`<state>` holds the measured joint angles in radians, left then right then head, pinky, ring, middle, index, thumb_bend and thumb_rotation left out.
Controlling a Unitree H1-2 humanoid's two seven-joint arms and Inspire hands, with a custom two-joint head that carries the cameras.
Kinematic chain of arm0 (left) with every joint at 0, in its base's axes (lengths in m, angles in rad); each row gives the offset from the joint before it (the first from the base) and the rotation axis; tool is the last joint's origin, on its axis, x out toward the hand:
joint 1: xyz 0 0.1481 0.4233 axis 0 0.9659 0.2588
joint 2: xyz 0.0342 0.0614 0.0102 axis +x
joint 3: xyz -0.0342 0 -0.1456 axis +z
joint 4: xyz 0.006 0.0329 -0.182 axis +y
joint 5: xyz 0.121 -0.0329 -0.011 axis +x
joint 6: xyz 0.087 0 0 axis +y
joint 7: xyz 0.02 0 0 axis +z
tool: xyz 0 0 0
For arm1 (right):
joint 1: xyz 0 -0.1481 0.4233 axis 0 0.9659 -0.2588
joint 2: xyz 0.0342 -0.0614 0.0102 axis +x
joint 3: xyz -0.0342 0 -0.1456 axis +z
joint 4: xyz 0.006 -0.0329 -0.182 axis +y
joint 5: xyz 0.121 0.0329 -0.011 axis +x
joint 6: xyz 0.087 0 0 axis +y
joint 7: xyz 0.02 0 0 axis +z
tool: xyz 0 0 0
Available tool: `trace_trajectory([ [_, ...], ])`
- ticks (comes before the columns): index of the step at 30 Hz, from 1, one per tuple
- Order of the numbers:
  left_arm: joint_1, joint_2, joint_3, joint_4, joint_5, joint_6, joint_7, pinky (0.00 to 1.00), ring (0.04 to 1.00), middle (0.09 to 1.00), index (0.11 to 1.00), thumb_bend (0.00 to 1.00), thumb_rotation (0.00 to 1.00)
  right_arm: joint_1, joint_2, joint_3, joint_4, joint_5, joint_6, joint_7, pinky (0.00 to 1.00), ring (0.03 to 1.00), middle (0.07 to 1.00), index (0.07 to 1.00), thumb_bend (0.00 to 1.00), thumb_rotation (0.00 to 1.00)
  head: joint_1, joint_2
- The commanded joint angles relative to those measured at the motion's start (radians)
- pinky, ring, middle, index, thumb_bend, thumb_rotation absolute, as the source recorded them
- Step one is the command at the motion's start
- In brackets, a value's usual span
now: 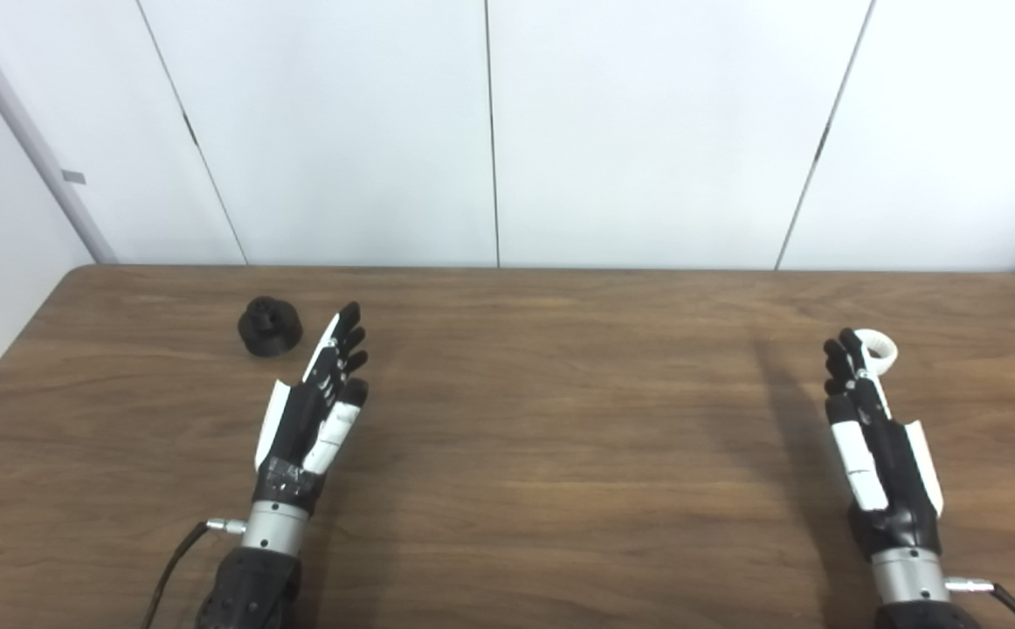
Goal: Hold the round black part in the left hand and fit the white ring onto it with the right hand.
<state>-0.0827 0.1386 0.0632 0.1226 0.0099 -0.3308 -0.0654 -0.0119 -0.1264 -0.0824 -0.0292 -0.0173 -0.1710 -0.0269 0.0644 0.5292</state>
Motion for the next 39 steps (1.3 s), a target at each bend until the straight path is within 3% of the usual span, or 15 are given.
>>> trace_trajectory([
  [1,0.052,-0.006,-0.007,0.099,0.010,-0.022,0.010,0.94,0.967,0.990,0.988,0.79,0.86,0.006,0.002,0.001,0.035,0.001,-0.038,0.002,1.00,0.993,0.973,0.992,0.58,0.88,0.001,0.001],
  [14,0.060,-0.009,-0.012,0.089,0.008,-0.014,0.008,0.92,0.960,0.986,0.985,0.81,0.87,0.008,0.005,0.002,0.029,-0.011,-0.038,-0.002,0.97,0.986,0.971,0.991,0.56,0.87,0.012,0.017],
  [22,0.077,-0.017,-0.017,0.054,0.004,0.011,-0.002,0.91,0.961,0.987,0.990,0.77,0.85,0.016,-0.005,-0.003,0.007,0.009,-0.024,0.011,1.00,0.992,0.972,0.990,0.59,0.88,0.041,0.036],
  [25,0.078,-0.017,-0.012,0.040,0.020,0.024,0.012,0.93,0.964,0.987,0.990,0.82,0.85,0.018,-0.006,-0.001,0.003,0.013,-0.012,0.015,1.00,0.994,0.975,0.990,0.58,0.88,0.047,0.034],
  [29,0.076,-0.013,0.000,-0.006,0.070,0.024,0.048,0.90,0.949,0.969,0.979,0.86,0.81,0.010,-0.005,-0.001,0.020,0.011,-0.022,0.016,0.98,0.983,0.967,0.987,0.56,0.87,0.051,0.023],
  [35,0.066,0.008,0.022,-0.038,0.196,0.009,0.129,0.84,0.893,0.935,0.951,0.84,0.73,0.002,-0.008,0.000,0.042,0.000,-0.042,0.014,0.98,0.989,0.967,0.986,0.56,0.87,0.065,0.011],
  [39,0.046,0.038,0.036,-0.020,0.276,-0.037,0.194,0.82,0.890,0.926,0.941,0.83,0.59,0.000,-0.010,-0.004,0.045,0.012,-0.037,0.019,0.97,0.979,0.960,0.981,0.58,0.86,0.084,0.003],
])
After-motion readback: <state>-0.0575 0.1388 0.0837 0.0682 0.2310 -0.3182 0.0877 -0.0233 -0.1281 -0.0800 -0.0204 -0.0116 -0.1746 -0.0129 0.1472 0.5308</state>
